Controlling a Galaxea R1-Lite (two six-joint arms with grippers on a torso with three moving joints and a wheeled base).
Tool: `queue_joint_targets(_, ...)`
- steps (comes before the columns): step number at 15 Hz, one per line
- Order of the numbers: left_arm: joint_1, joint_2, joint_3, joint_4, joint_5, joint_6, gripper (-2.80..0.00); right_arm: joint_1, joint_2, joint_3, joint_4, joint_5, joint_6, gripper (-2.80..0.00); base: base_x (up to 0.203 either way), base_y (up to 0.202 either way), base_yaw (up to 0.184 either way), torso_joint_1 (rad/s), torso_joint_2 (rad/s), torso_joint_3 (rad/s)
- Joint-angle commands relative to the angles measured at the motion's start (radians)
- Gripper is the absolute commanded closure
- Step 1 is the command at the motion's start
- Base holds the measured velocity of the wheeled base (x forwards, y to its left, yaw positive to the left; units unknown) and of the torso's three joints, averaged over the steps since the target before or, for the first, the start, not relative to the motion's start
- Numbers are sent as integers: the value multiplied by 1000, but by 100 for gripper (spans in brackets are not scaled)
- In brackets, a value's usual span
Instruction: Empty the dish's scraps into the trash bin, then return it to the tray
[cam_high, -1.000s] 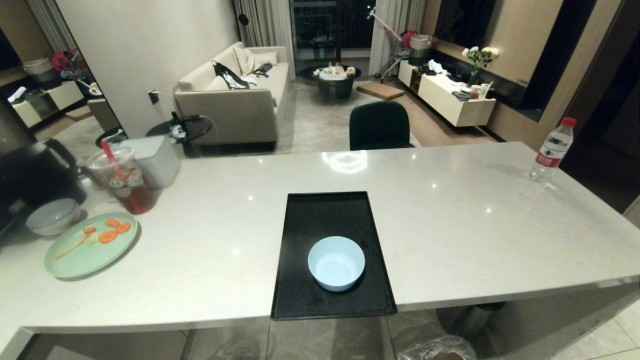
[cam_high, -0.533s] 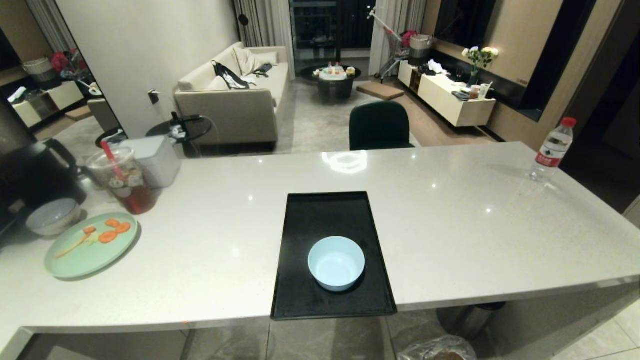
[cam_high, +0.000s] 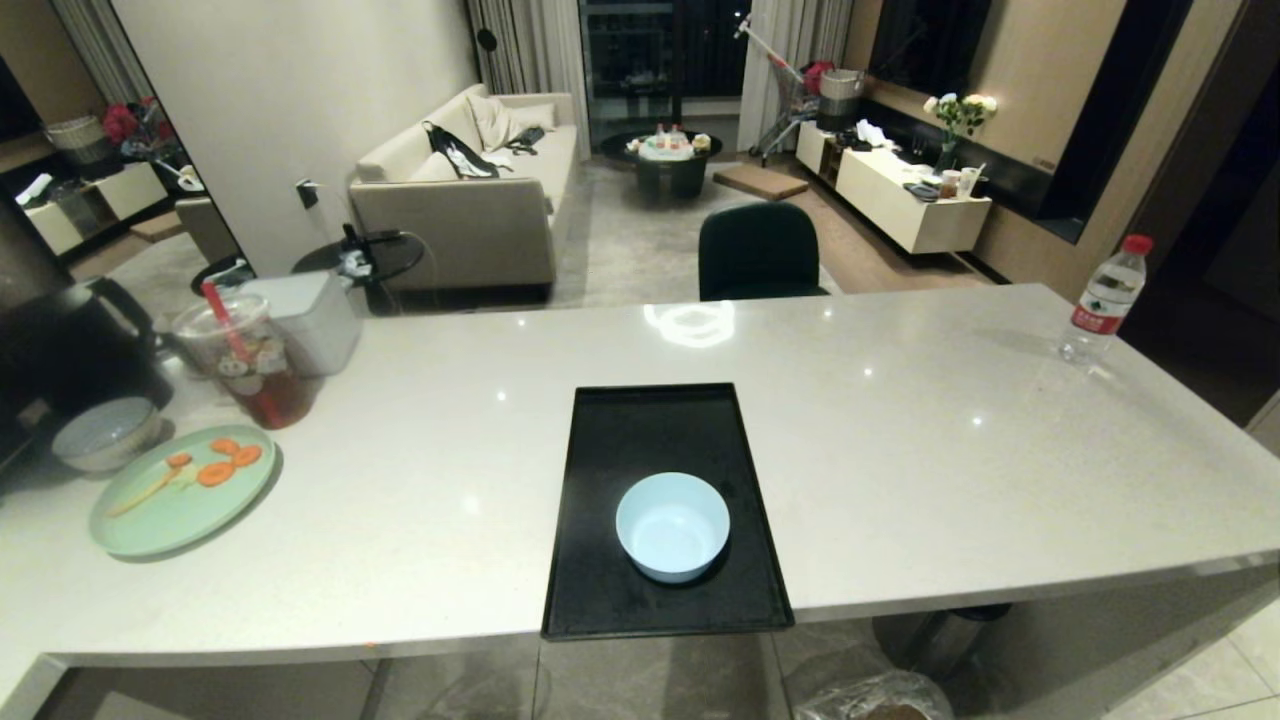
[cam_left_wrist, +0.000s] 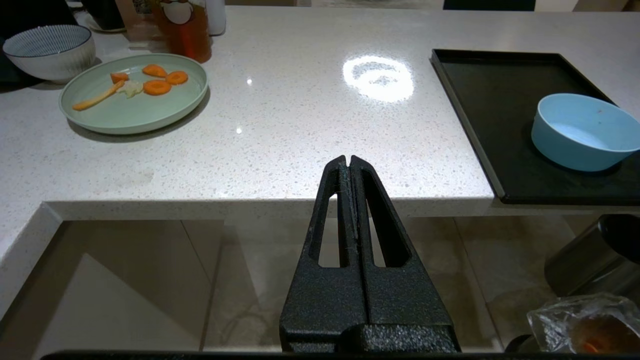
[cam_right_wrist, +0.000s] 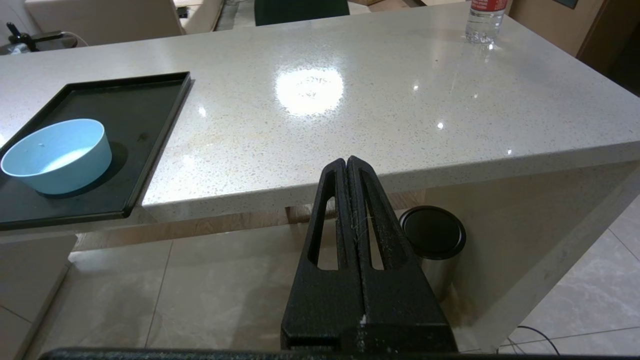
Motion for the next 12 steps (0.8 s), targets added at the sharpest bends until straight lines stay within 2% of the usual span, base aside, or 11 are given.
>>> queue_joint_targets(1, 0, 1, 0, 0, 0, -1, 0, 0, 0, 0, -1, 0, 1, 0, 0, 0, 0, 0, 0, 0)
queue_joint_targets(12, 0, 1, 0, 0, 0, -1, 0, 0, 0, 0, -3, -8, 27, 0, 0, 0, 0, 0, 0, 0)
